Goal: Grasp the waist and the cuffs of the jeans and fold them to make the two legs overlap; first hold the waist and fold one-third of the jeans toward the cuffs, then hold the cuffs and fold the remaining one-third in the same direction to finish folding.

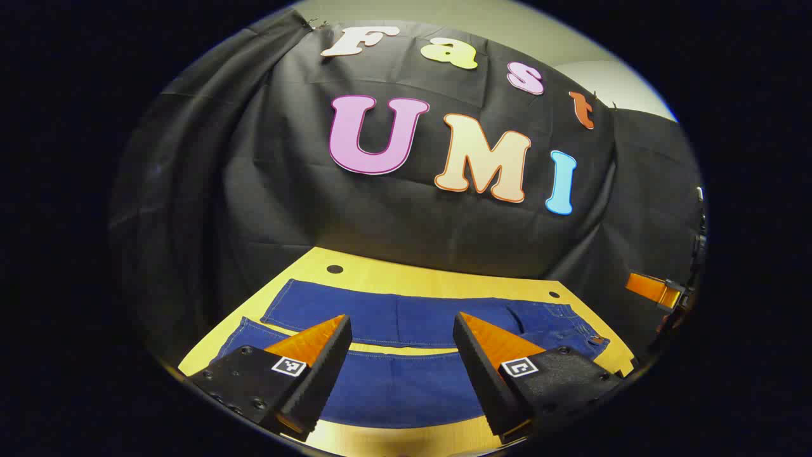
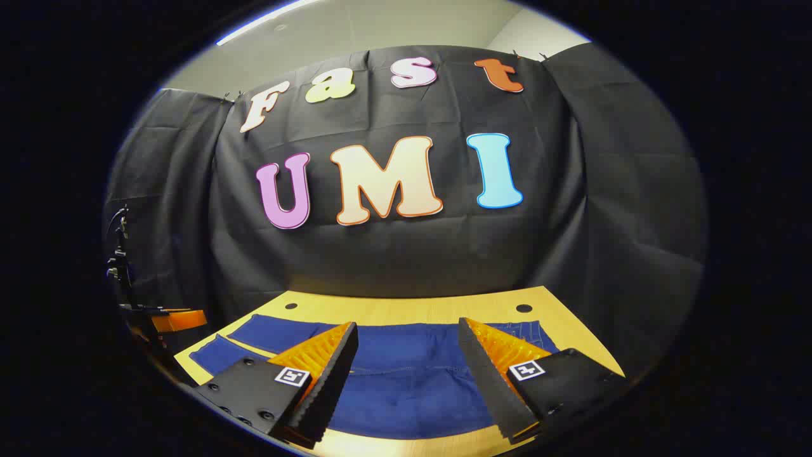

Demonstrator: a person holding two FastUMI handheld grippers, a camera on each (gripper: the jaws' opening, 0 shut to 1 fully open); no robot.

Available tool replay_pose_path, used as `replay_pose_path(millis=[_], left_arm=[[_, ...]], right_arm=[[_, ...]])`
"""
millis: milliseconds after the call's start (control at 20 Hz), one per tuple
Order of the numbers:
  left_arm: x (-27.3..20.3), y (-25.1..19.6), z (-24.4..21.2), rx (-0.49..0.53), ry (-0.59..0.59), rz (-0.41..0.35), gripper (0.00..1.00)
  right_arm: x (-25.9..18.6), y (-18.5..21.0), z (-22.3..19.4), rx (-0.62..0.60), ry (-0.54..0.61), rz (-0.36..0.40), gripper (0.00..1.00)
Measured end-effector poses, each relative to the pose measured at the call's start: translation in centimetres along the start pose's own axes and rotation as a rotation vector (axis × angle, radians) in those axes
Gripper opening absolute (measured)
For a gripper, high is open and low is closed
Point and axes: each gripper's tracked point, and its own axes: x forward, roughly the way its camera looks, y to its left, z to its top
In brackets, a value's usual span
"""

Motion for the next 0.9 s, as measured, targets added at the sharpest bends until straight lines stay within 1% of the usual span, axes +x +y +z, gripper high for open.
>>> replay_pose_path(millis=[50,100,200,450,650,750,850,900], left_arm=[[-0.1,0.2,-0.1,0.015,0.004,-0.004,0.95],[-0.1,0.5,-0.5,0.030,0.013,-0.010,0.95],[-0.4,1.3,-1.3,0.047,0.038,-0.025,0.95],[-1.5,3.6,-2.9,0.031,0.080,-0.001,0.95],[-1.9,4.8,-4.3,0.031,0.110,-0.007,0.95],[-2.3,5.2,-6.0,0.063,0.160,-0.042,0.95],[-3.0,6.7,-7.8,0.109,0.226,-0.048,0.95],[-3.4,7.1,-8.4,0.132,0.247,-0.063,0.95]], right_arm=[[-0.2,0.1,-0.2,-0.006,0.008,-0.001,0.94],[-0.3,0.4,-0.2,-0.012,0.013,0.002,0.98],[-0.5,1.0,-0.4,-0.023,0.020,0.008,0.98],[-0.6,2.3,-1.6,-0.024,0.038,0.012,0.98],[-0.8,3.3,-2.5,-0.028,0.056,0.011,0.98],[-1.2,3.5,-3.0,-0.044,0.070,0.012,0.98],[-1.7,3.6,-3.8,-0.067,0.087,0.010,0.98],[-1.9,3.6,-4.3,-0.074,0.098,0.008,0.98]])
